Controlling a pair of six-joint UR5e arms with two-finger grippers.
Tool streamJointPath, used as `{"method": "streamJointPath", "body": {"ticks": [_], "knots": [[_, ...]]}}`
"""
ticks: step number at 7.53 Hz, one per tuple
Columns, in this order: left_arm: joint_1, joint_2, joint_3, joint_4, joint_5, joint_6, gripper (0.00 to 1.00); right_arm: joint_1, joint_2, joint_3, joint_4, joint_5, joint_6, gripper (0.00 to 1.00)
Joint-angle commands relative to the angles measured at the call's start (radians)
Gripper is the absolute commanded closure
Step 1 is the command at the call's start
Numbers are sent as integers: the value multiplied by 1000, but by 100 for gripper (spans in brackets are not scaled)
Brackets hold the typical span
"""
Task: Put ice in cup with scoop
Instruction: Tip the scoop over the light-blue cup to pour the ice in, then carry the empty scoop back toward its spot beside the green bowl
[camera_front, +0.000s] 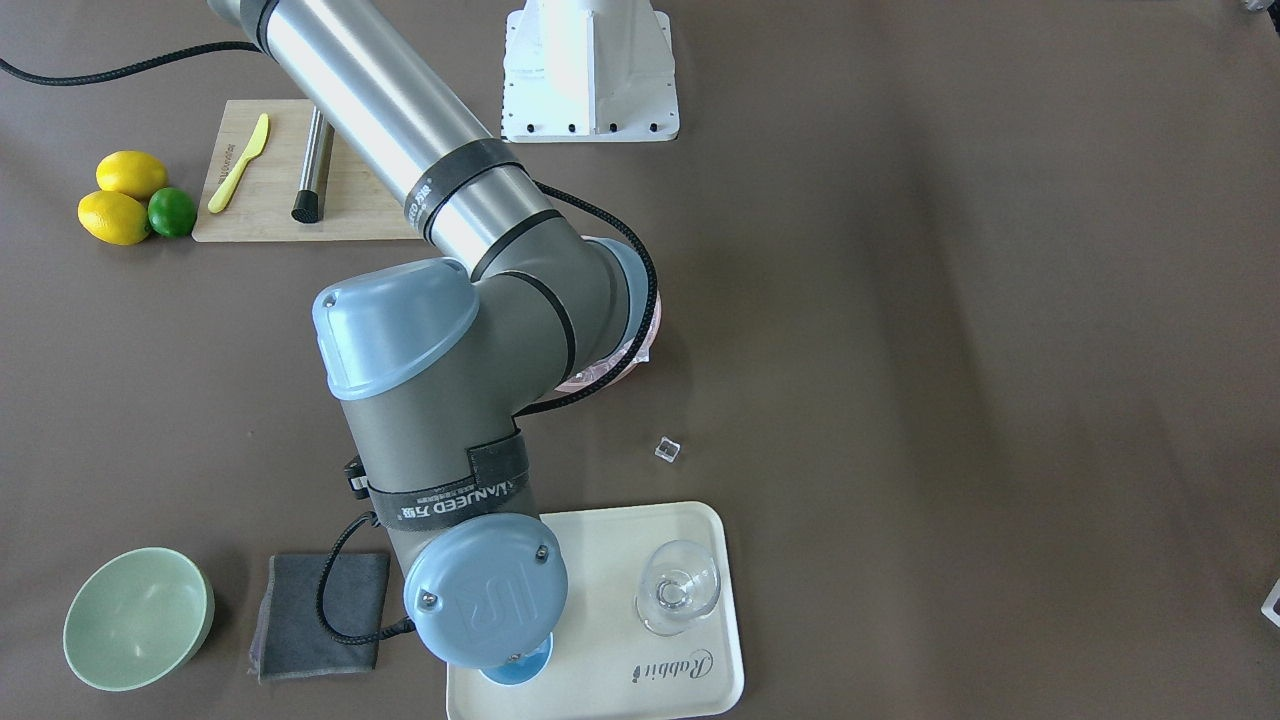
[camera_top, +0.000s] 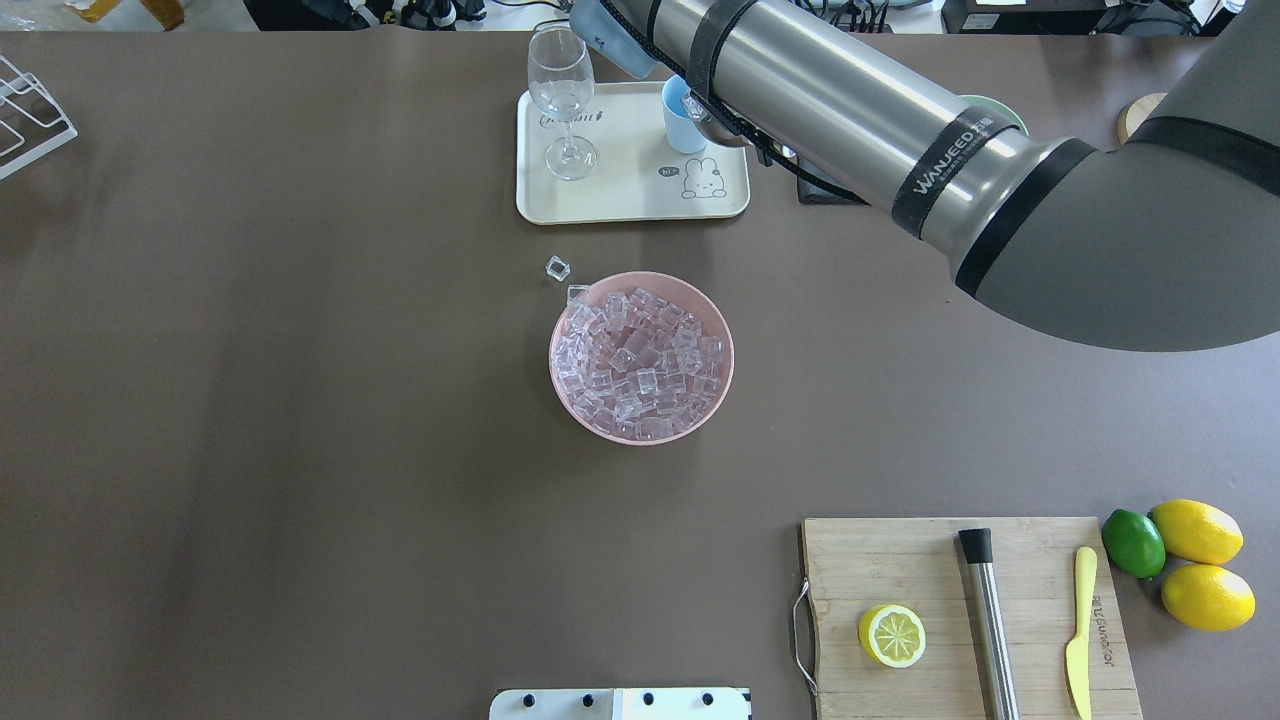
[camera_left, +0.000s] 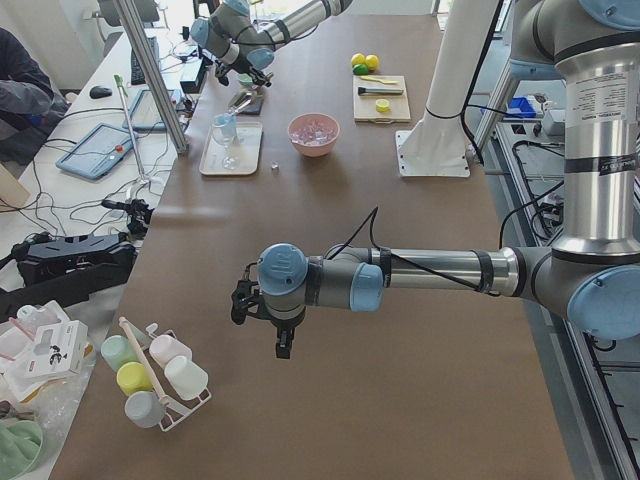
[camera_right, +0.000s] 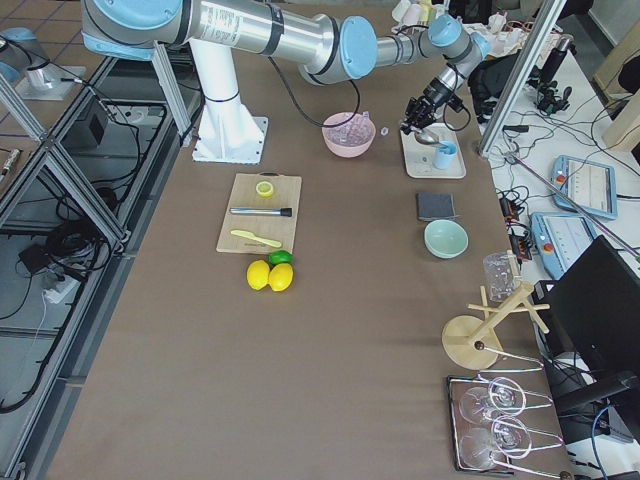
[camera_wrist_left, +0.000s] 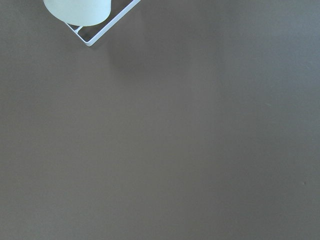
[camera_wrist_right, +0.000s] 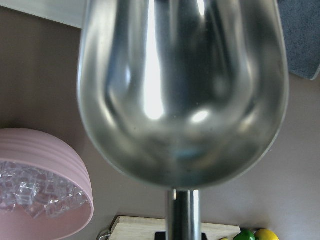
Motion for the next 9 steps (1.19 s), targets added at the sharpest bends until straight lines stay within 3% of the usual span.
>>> {"method": "streamJointPath", "body": {"ticks": [1,3,4,9], "knots": [[18,-24,12,2,1,-6,2,0,24,-39,16,1,-3,100],[18,-34,14,1,6,0,2,5,10,34,16,1,6,100],[18,-36,14,1,7,0,2,30,-33,145,8,4,14,100],[8,-27,12,2,0,-4,2,130,-397,913,-188,17,207,100]]}}
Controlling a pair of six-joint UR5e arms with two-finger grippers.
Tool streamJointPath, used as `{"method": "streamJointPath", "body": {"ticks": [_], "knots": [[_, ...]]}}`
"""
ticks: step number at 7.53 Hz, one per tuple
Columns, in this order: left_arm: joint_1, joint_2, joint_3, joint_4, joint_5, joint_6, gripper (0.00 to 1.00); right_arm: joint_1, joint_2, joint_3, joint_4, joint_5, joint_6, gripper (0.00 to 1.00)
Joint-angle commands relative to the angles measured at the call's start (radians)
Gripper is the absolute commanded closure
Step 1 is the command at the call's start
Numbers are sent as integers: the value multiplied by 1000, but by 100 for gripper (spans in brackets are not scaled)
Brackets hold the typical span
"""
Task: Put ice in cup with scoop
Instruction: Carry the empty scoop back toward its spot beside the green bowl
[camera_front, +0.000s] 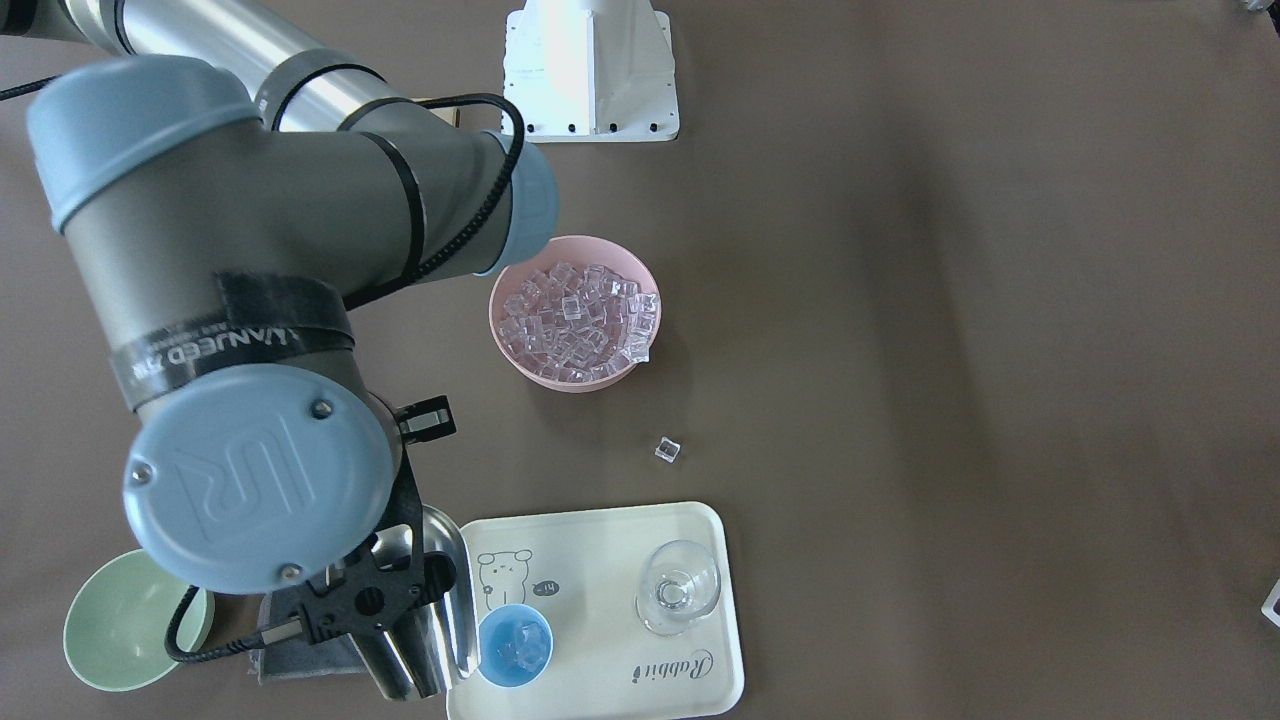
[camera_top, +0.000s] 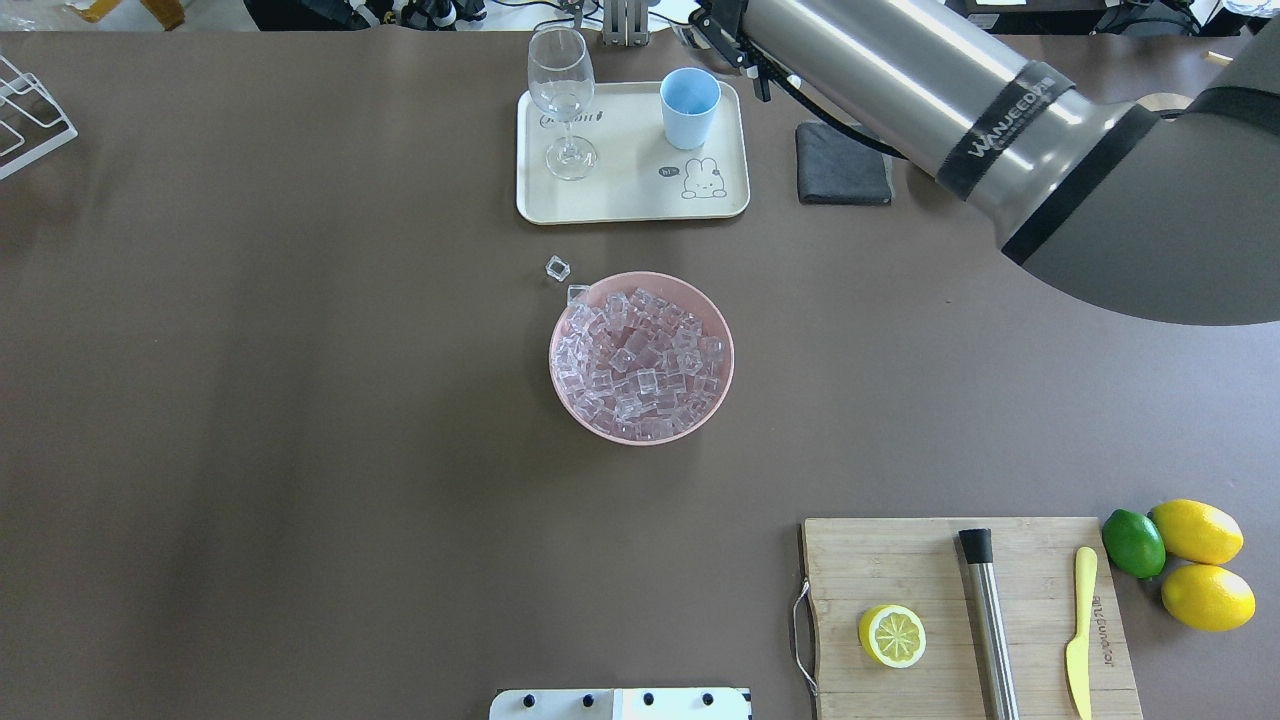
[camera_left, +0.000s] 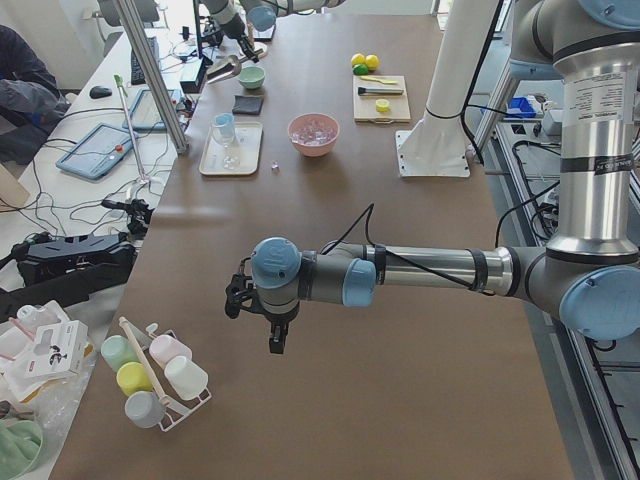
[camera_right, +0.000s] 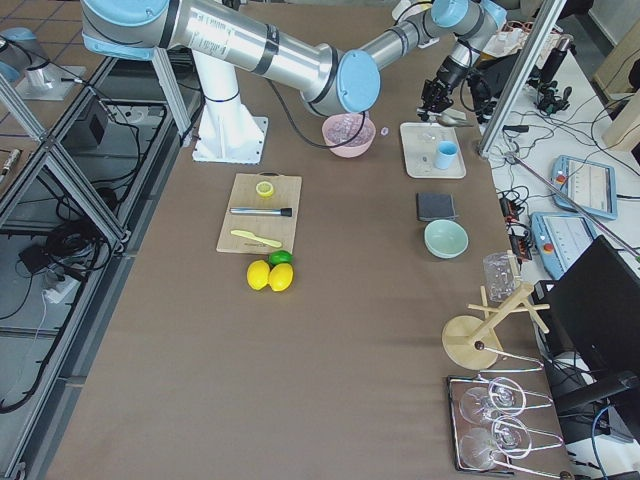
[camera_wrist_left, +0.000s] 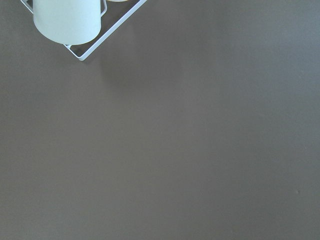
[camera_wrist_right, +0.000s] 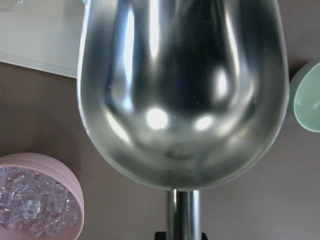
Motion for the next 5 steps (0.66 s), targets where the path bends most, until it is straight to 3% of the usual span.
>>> {"method": "streamJointPath", "body": {"ticks": [1,3,5], "knots": [[1,7,5,3,5,-1,2,58,-237,441,-115,-7,110,100],[-4,9,-4,1,6,-1,2,66,-502,792,-128,-21,228,100],[-2,9,18,1,6,1,2,30,-682,979,-128,-17,238,100]]}}
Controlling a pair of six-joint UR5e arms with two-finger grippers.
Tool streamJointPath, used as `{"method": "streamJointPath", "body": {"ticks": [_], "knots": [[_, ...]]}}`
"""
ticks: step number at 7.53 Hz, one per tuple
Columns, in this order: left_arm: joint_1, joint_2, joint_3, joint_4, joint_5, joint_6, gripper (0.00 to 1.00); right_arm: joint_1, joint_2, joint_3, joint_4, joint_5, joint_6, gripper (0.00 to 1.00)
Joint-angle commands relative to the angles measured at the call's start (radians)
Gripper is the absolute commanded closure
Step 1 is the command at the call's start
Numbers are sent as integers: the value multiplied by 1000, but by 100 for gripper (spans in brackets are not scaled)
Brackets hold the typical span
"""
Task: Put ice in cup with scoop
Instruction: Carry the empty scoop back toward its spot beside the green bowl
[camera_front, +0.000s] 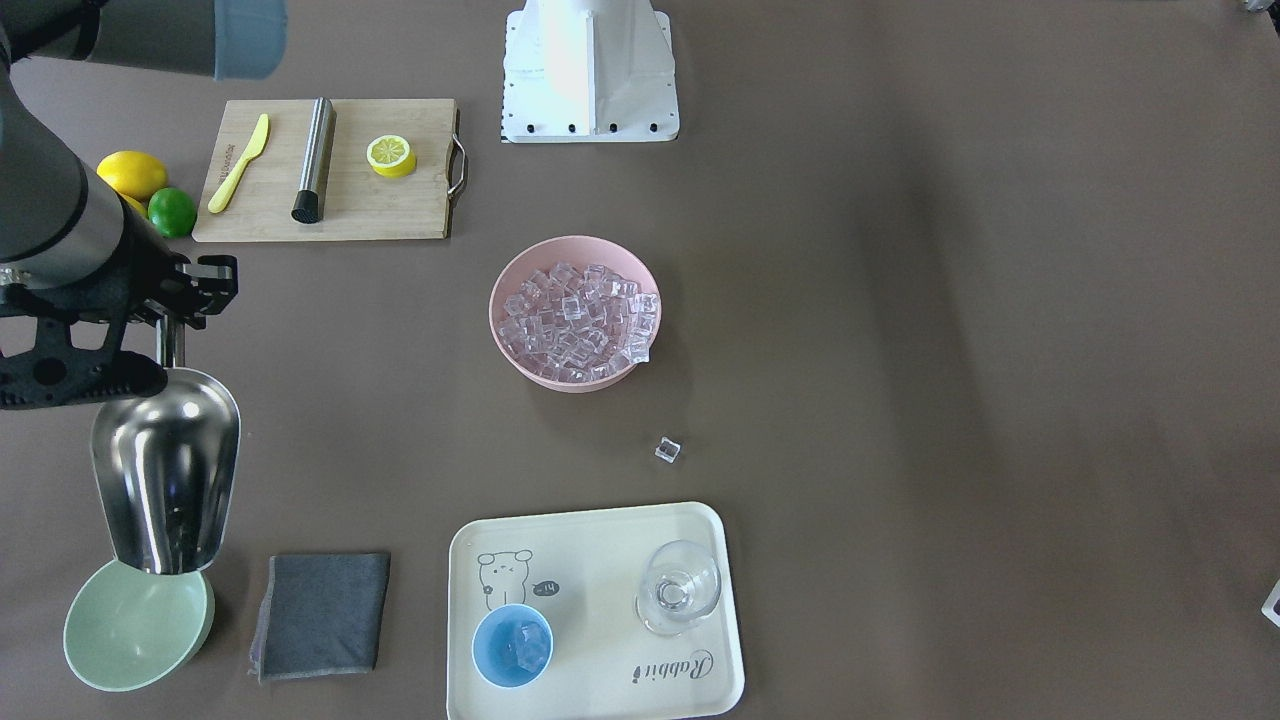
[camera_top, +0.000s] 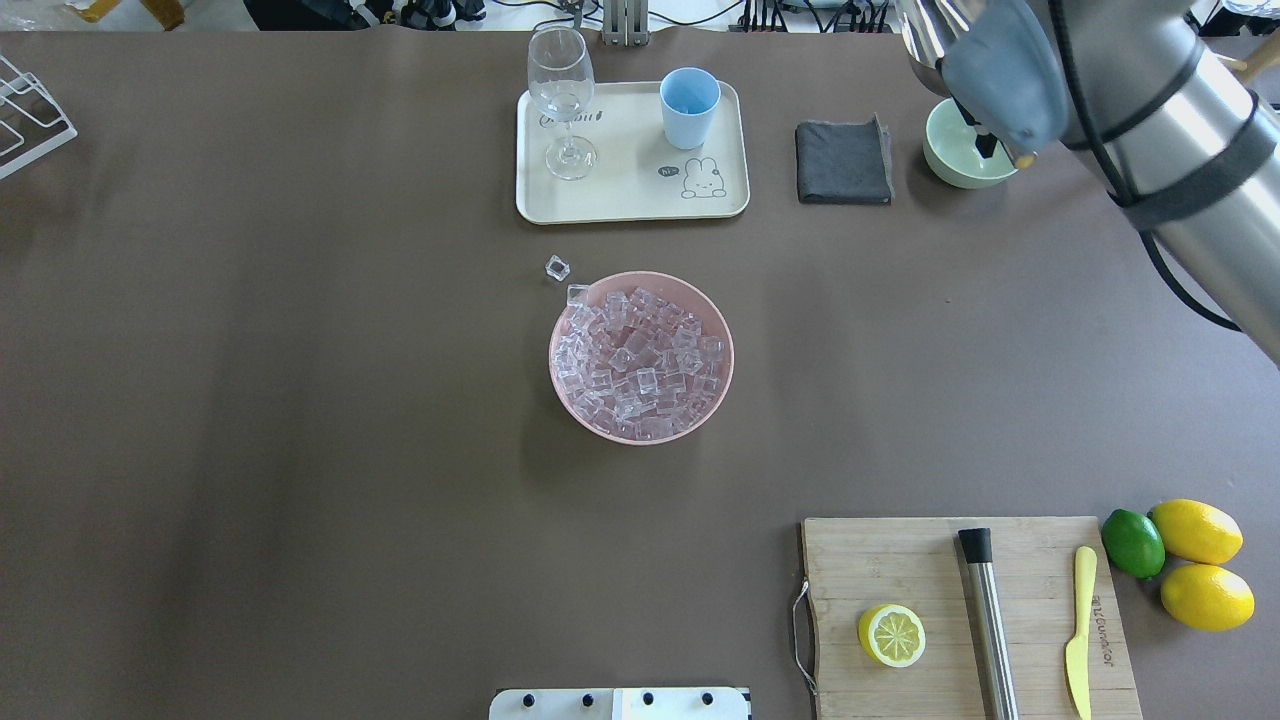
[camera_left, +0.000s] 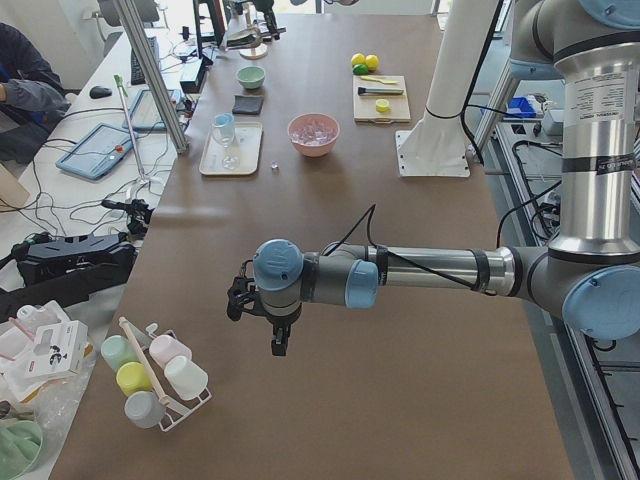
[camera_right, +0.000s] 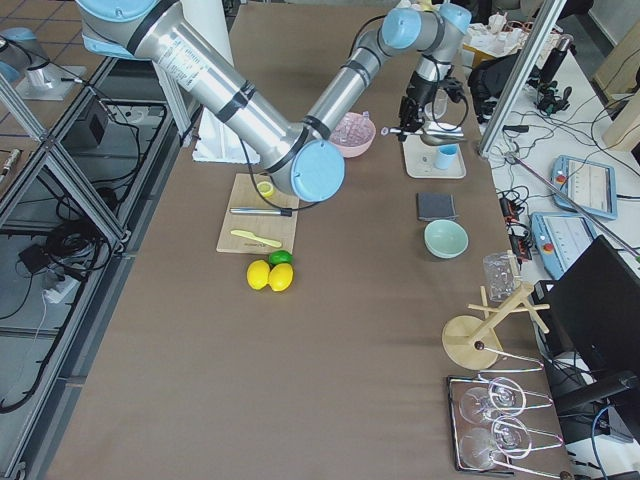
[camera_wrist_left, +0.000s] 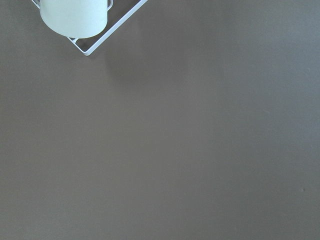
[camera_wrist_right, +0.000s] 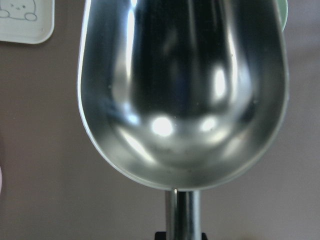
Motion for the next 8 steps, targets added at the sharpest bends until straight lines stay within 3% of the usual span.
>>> {"method": "streamJointPath", "body": {"ticks": [1,3,5,8], "knots": [[0,-1,19,-1,0,0,2,-59,-234,218,0,8,24,100],[-3,-6,17,-2,0,0,2,-148,-326,214,35,31,24,100],[-3,-7,17,-2,0,0,2,-185,-432,206,176,29,82,100],[-6,-7,3,-2,-1,-5,2,-231,-451,44,393,20,181,100]]}}
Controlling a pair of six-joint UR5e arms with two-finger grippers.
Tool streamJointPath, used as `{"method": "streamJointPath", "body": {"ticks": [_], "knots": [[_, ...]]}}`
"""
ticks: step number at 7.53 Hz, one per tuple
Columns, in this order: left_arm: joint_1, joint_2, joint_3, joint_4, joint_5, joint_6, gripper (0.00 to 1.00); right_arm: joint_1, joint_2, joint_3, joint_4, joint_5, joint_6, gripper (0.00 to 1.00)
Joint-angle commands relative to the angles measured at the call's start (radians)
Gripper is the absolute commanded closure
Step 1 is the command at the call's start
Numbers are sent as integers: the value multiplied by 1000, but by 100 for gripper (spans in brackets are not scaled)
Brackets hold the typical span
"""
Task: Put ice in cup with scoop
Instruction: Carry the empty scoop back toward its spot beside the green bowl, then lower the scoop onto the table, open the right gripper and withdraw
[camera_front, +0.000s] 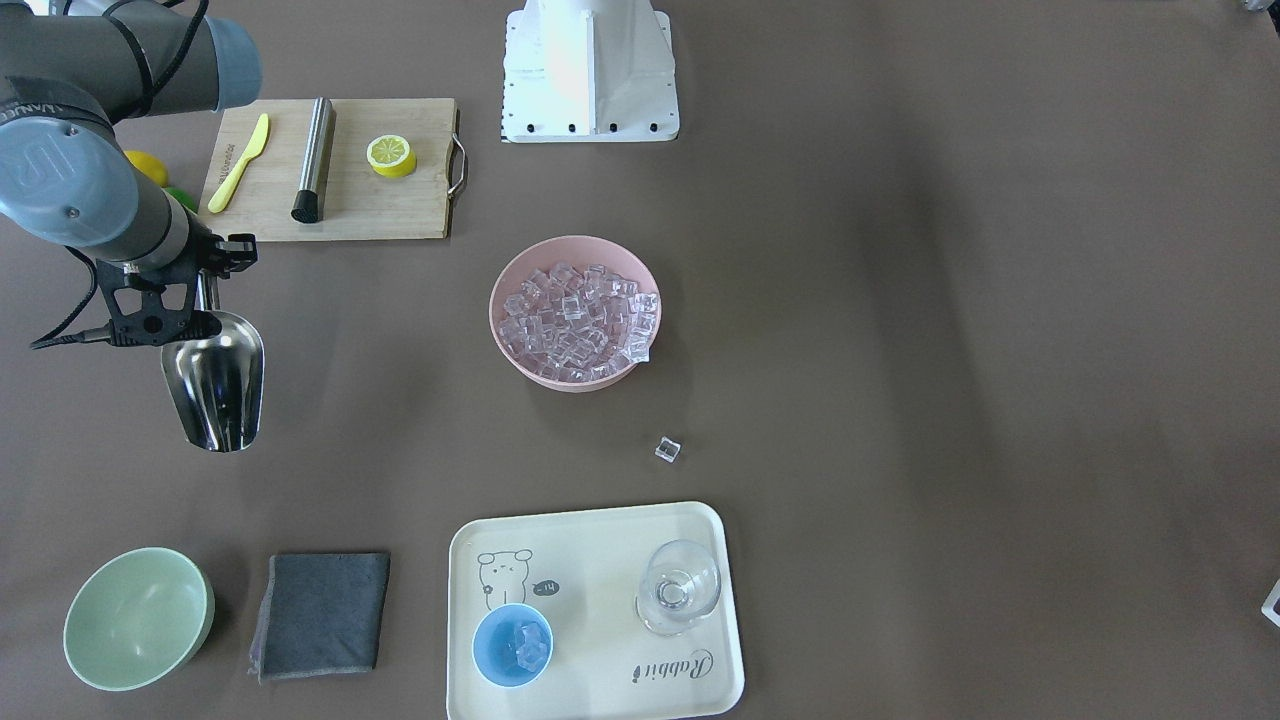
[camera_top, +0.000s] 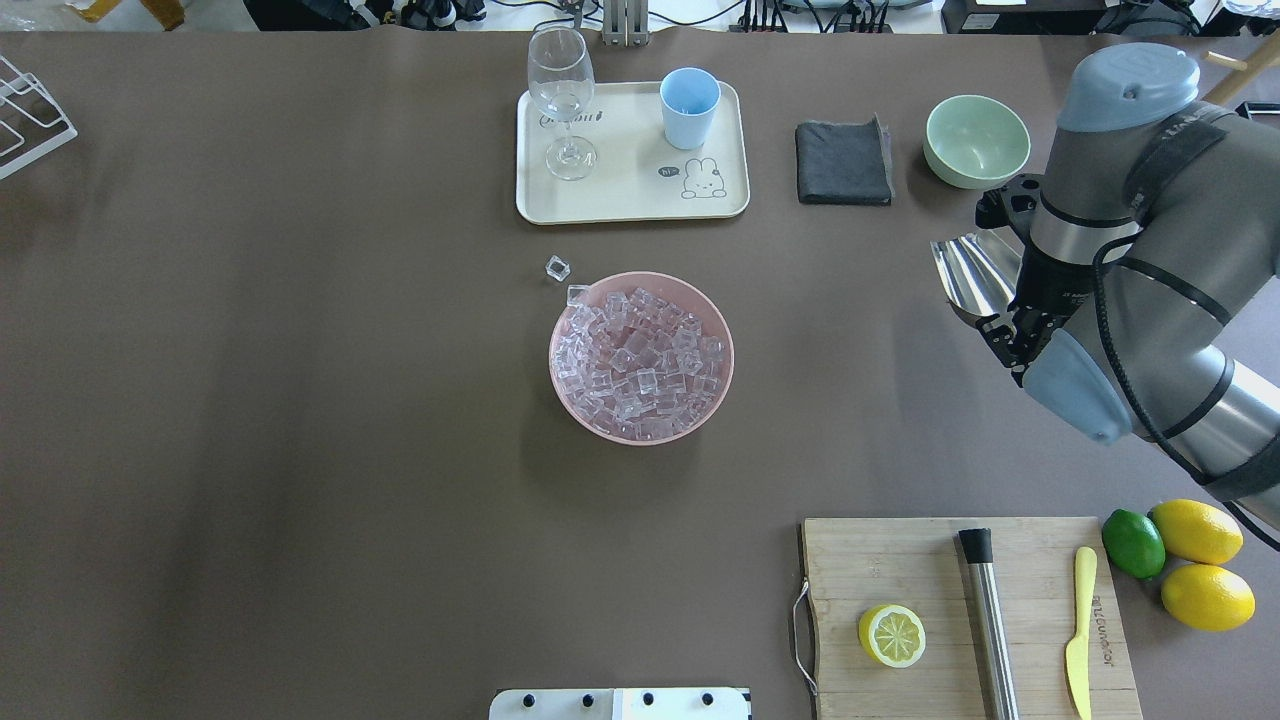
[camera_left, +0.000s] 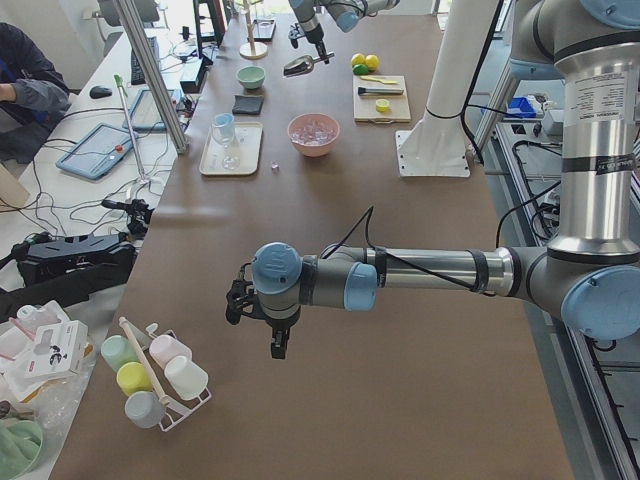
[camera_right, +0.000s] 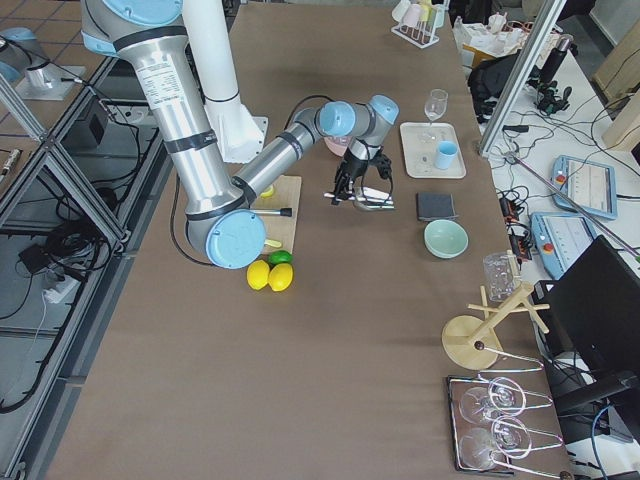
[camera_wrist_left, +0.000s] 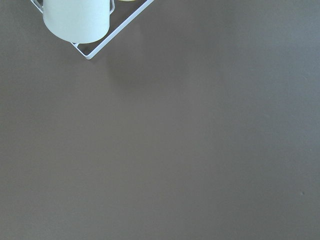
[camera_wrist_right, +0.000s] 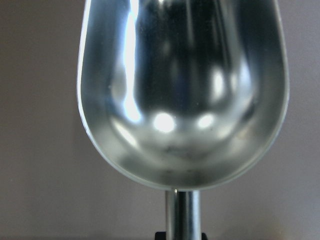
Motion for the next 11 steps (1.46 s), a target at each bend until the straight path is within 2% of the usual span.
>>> {"method": "streamJointPath", "body": {"ticks": [1,6,7,8,9,11], "knots": [[0,0,1,1,0,0,2,-36,-9,-126,168,-8,79,100],[-16,9,-11,10,-4,-1,2,-85,-3,-171,197,-5,142,100],[-16,8,-11,10,-4,-1,2,-85,-3,-171,197,-4,142,68],[-16,9,-10,10,-3,-1,2,-82,-4,-171,199,-6,142,42],[-15,9,-4,10,0,-1,2,-68,-4,-166,205,-6,141,1],[-15,9,-7,10,0,0,2,-21,-4,-168,230,-6,141,0]]}}
